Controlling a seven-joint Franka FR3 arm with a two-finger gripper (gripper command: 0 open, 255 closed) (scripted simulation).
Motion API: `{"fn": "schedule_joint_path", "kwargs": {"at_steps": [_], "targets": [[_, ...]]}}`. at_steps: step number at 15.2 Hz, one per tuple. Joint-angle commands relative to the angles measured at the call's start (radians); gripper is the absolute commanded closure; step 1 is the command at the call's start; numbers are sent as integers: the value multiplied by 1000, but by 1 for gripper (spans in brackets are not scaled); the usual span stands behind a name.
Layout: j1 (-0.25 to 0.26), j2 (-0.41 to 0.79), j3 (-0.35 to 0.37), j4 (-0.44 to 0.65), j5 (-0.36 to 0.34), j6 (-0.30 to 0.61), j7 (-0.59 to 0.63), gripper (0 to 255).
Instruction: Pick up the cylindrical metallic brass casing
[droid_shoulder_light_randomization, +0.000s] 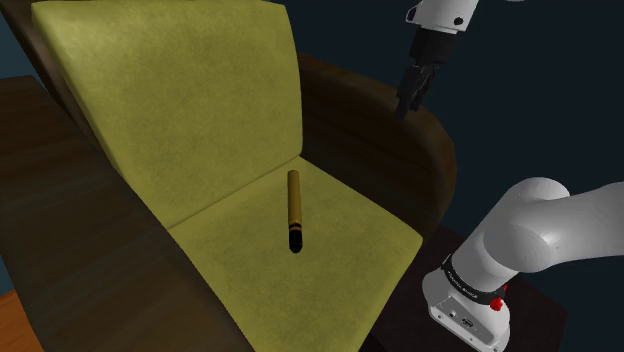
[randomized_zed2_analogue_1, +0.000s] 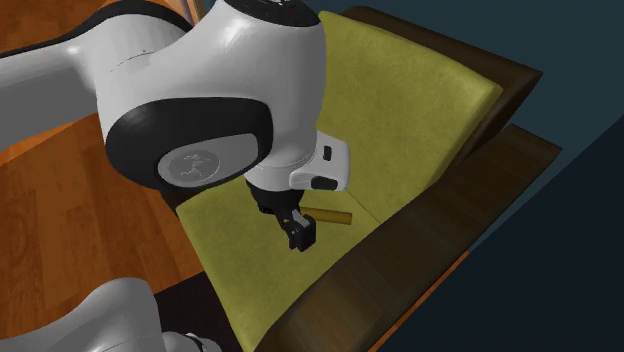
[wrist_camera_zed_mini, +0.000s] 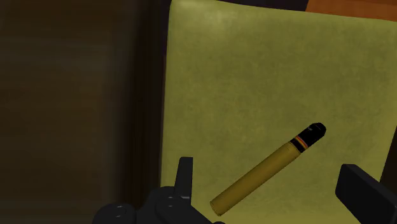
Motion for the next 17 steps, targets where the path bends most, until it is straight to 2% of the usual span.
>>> {"fn": "schedule_joint_path", "kwargs": {"at_steps": [1,9,17], "targets": [[0,0,0,0,0,0,0,0],[-22,42,193,-165,111,243,316,0],[-61,235,399,-214,178,519,637,0]]}}
